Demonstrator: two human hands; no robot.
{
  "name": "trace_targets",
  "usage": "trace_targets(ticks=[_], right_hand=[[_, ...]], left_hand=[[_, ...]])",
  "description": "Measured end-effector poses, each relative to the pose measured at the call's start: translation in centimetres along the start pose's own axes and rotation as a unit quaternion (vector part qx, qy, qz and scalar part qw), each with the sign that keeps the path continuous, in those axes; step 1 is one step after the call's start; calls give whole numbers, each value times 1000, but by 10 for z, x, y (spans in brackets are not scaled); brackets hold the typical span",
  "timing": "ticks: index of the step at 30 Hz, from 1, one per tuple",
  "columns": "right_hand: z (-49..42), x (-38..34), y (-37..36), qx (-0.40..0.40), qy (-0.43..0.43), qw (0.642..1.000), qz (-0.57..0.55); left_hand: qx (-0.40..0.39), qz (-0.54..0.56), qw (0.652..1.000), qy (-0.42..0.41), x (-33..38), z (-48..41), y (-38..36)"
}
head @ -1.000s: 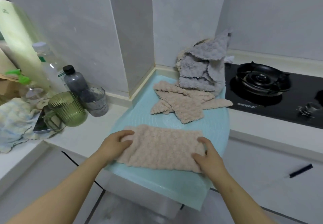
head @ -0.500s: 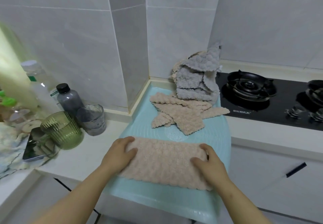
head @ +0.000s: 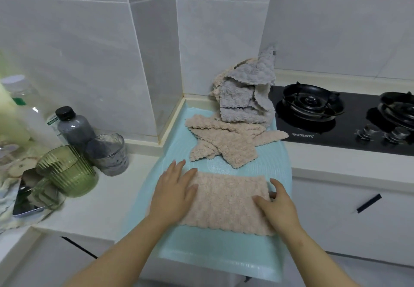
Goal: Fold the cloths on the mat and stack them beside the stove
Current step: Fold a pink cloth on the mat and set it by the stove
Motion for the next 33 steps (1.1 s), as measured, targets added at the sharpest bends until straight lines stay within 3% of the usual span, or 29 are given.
trace_targets(ticks=[2, 5, 14, 17, 18, 20, 21, 22, 24, 25, 26, 28, 33], right_hand=[[2, 1, 0, -13, -7, 1000, 26], [6, 2, -1, -57, -28, 998, 13], [5, 7, -1, -77, -37, 996, 2], [2, -1, -2, -42, -17, 998, -51], [1, -6, -4, -38, -12, 995, -89], [2, -19, -7, -51, -27, 983, -176], [5, -26, -9, -77, -42, 971, -224], [7, -33, -13, -119, -59, 951, -279], [11, -42, -21, -198, -90, 907, -361], [12, -44, -23, -214, -97, 899, -371], [12, -44, -25, -212, -99, 902, -363], [13, -40, -27, -204, -94, 919, -326], [18, -32, -30, -212, -81, 947, -226]], left_hand=[[-93, -16, 995, 15, 10, 2, -20], [-160, -94, 982, 31, 11, 5, -37], [-171, -117, 978, 30, 24, 14, -45], [-186, -111, 975, 44, 29, 12, -32], [-159, -104, 981, 46, 34, 11, -25], [-64, -19, 995, 69, 40, 8, -12], [-33, 83, 990, 108, 41, 5, -7], [-36, 207, 963, 167, 43, 2, -2], [-75, 433, 850, 293, 49, -3, 5], [-97, 487, 800, 337, 51, -5, 8], [-116, 507, 777, 355, 52, -7, 10], [-151, 503, 777, 348, 56, -9, 11], [-153, 443, 837, 282, 61, -14, 6]])
Point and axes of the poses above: each hand's wrist, its own z-axis away from the middle knuckle, its own y-axis out of the back of the hand, x = y × z, the point moved 3 cm from there along -z, towards the middle knuckle
